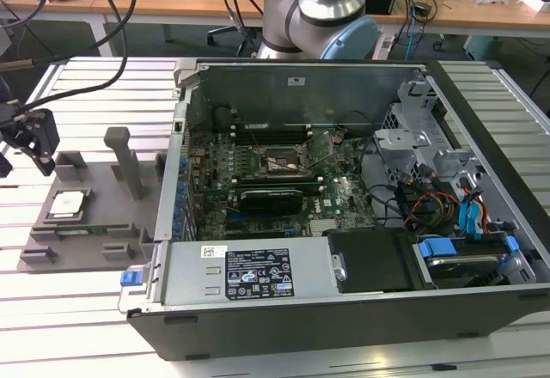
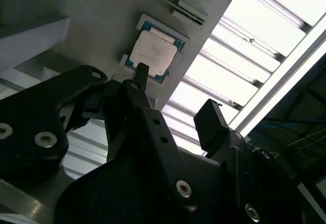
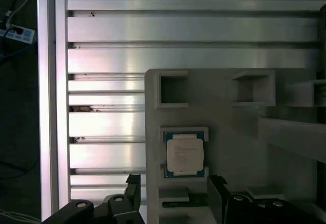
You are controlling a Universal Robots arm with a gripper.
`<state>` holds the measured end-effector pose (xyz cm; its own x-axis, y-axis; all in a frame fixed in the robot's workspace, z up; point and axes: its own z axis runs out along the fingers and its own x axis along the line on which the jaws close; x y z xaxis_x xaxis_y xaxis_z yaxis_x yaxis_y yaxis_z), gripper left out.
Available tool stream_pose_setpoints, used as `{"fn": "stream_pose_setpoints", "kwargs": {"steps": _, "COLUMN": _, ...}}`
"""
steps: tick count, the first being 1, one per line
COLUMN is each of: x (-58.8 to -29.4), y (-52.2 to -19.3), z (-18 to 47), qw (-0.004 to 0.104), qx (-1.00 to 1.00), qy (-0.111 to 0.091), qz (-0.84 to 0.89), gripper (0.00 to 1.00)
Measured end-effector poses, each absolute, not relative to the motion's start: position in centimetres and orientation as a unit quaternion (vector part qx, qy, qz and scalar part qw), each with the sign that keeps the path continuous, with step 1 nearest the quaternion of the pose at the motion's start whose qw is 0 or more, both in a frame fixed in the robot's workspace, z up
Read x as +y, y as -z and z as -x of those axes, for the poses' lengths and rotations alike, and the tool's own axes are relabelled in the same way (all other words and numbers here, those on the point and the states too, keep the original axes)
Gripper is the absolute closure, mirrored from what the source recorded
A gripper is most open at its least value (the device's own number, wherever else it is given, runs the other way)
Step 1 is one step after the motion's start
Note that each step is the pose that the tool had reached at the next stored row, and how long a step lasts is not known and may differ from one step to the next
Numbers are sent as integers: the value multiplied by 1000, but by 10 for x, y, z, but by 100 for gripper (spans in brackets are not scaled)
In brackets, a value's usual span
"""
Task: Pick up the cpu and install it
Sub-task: 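Pick up the cpu and move it towards the insertion slot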
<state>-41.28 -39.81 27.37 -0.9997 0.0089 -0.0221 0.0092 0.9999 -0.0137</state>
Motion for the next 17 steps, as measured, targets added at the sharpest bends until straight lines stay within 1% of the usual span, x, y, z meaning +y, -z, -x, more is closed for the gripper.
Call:
{"fn": "stream_pose_setpoints", "kwargs": {"steps": 11, "x": -398, "y": -261, "z": 413, "qw": 11, "qx": 1000, "qy": 7, "qz": -5, "gripper": 37}}
{"fn": "stream_pose_setpoints", "kwargs": {"steps": 12, "x": -398, "y": -257, "z": 412, "qw": 11, "qx": 1000, "qy": 8, "qz": -4, "gripper": 37}}
{"fn": "stream_pose_setpoints", "kwargs": {"steps": 13, "x": -397, "y": -246, "z": 402, "qw": 11, "qx": 1000, "qy": 15, "qz": 4, "gripper": 37}}
{"fn": "stream_pose_setpoints", "kwargs": {"steps": 15, "x": -397, "y": -222, "z": 395, "qw": 11, "qx": 1000, "qy": 15, "qz": 13, "gripper": 37}}
{"fn": "stream_pose_setpoints", "kwargs": {"steps": 17, "x": -397, "y": -213, "z": 394, "qw": 11, "qx": 1000, "qy": 15, "qz": 13, "gripper": 37}}
